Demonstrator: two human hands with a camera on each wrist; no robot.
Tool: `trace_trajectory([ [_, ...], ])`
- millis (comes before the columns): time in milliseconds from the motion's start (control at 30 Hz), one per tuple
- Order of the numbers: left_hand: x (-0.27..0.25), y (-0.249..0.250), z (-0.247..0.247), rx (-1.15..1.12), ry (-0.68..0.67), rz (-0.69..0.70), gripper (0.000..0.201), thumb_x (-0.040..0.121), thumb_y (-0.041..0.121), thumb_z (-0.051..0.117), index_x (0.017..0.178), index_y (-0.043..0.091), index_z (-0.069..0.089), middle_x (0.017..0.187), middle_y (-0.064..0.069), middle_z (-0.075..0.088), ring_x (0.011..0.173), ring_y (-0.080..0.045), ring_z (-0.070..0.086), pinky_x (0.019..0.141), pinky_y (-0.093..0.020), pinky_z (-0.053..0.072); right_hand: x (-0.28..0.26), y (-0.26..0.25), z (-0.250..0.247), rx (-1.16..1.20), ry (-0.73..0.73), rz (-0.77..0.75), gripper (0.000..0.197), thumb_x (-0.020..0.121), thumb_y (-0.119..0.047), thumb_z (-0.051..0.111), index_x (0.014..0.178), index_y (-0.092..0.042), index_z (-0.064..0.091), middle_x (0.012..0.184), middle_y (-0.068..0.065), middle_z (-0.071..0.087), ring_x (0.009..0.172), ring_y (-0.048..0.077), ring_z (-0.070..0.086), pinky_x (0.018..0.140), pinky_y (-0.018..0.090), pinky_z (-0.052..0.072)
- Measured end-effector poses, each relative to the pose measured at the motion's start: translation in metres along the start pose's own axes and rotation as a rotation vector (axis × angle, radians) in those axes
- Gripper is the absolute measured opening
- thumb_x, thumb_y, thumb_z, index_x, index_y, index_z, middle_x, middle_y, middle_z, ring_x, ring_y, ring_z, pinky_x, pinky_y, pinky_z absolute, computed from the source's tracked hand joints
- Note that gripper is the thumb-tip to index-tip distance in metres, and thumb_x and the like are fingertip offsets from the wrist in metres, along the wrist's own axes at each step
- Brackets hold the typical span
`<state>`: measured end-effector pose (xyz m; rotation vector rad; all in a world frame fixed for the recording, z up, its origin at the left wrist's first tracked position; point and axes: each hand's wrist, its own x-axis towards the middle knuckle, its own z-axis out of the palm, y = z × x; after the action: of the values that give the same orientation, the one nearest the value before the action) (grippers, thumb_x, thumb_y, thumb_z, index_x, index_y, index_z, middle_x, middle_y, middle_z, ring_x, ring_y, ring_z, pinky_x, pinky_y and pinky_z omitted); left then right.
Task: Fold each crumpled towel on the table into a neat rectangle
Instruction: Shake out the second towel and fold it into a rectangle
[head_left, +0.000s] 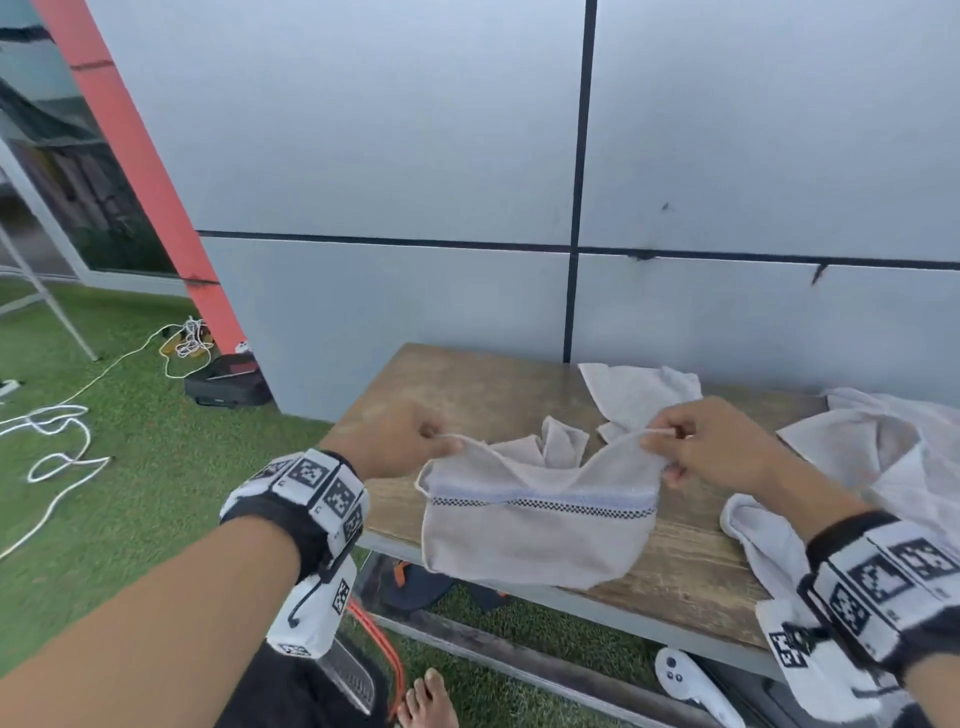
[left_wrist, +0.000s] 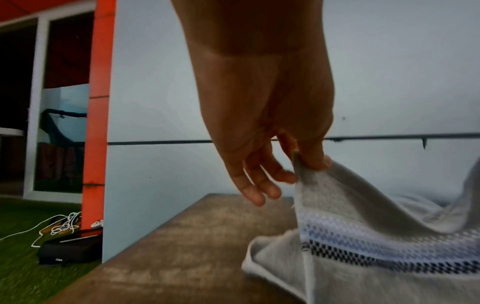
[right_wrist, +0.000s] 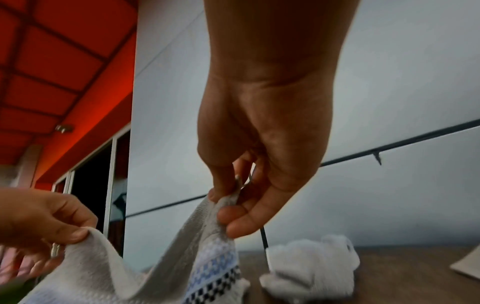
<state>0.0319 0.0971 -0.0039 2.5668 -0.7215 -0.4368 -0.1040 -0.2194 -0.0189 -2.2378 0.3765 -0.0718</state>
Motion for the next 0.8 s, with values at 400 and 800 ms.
trace_trajectory([
  [400, 0.067, -0.025, 0.086, 0.081, -0.198, 0.158, 0.012, 0.091, 0.031, 0.071, 0.094, 0.023, 0.08, 0.136, 0.003, 0.047, 0.123, -0.013, 0.045, 0.096, -0.026, 0.037, 0.067, 0.015, 0.113, -0.278, -0.27, -0.158, 0.027, 0.088, -0.02, 0.069, 0.062, -0.027, 0.066, 0.077, -0.001, 0.067, 0.073, 0.015, 0.061, 0.067, 0.031, 0.05],
  [800, 0.209, 0.003, -0.037, 0.131, 0.233, 0.27, 0.038, 0.076, 0.036, 0.057, 0.071, -0.001, 0.067, 0.086, -0.019, 0.068, 0.073, -0.029, 0.063, 0.068, -0.042, 0.054, 0.19, -0.054, 0.041, -0.136, 0.172, -0.146, 0.015, 0.092, -0.021, 0.069, 0.077, -0.022, 0.073, 0.062, -0.004, 0.054, 0.059, 0.012, 0.048, 0.048, 0.009, 0.035],
])
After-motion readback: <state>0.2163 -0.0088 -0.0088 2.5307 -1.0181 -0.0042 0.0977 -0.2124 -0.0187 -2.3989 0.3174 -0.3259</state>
